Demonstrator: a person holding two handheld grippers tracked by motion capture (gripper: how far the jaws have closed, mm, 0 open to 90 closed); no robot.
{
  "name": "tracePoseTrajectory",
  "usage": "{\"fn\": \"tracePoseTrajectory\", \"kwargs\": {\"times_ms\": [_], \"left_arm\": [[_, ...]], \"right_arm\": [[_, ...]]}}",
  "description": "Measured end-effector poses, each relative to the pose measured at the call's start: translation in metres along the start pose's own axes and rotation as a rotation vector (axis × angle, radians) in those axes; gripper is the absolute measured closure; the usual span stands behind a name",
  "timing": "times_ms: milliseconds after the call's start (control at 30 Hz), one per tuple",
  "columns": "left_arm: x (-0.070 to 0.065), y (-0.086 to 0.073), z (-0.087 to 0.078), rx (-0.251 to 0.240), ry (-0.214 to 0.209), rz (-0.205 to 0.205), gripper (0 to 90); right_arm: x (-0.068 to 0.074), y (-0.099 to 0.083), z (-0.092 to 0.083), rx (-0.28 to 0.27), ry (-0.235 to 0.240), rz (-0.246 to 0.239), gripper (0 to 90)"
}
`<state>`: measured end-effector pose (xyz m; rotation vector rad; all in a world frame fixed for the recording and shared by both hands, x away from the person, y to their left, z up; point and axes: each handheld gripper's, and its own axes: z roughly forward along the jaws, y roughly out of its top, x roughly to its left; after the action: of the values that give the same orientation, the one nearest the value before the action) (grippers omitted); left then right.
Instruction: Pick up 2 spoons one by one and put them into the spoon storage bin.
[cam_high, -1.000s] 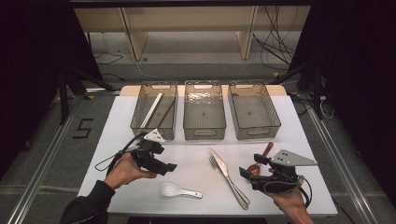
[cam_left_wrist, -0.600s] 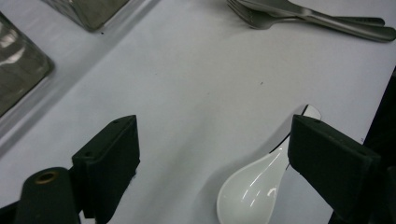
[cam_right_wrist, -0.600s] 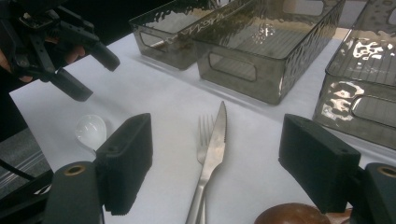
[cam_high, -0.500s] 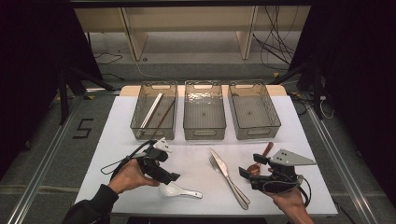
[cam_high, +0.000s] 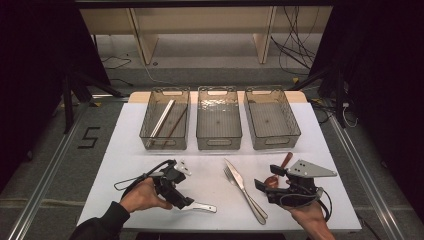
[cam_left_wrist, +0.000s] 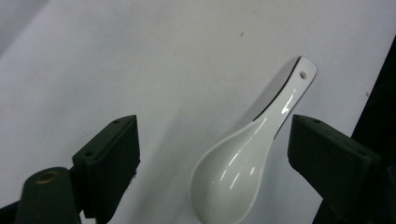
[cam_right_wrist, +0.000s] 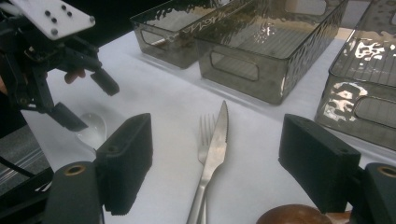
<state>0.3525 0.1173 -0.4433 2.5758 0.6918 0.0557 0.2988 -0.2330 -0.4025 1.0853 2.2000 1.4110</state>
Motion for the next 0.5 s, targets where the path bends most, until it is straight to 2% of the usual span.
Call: {"fn": "tracePoseTrajectory", "kwargs": {"times_ms": [233, 500], "left_arm": [[-0.009, 0.001, 0.011, 0.042, -0.024, 0.042, 16.6], [-0.015, 0.002, 0.021, 0.079, -0.024, 0.079, 18.1]], "right_arm": [[0.001, 0.000, 0.000, 0.000, -0.001, -0.002, 26.7], [0.000, 0.000, 0.000, 0.002, -0.002, 0.001, 26.7]]}}
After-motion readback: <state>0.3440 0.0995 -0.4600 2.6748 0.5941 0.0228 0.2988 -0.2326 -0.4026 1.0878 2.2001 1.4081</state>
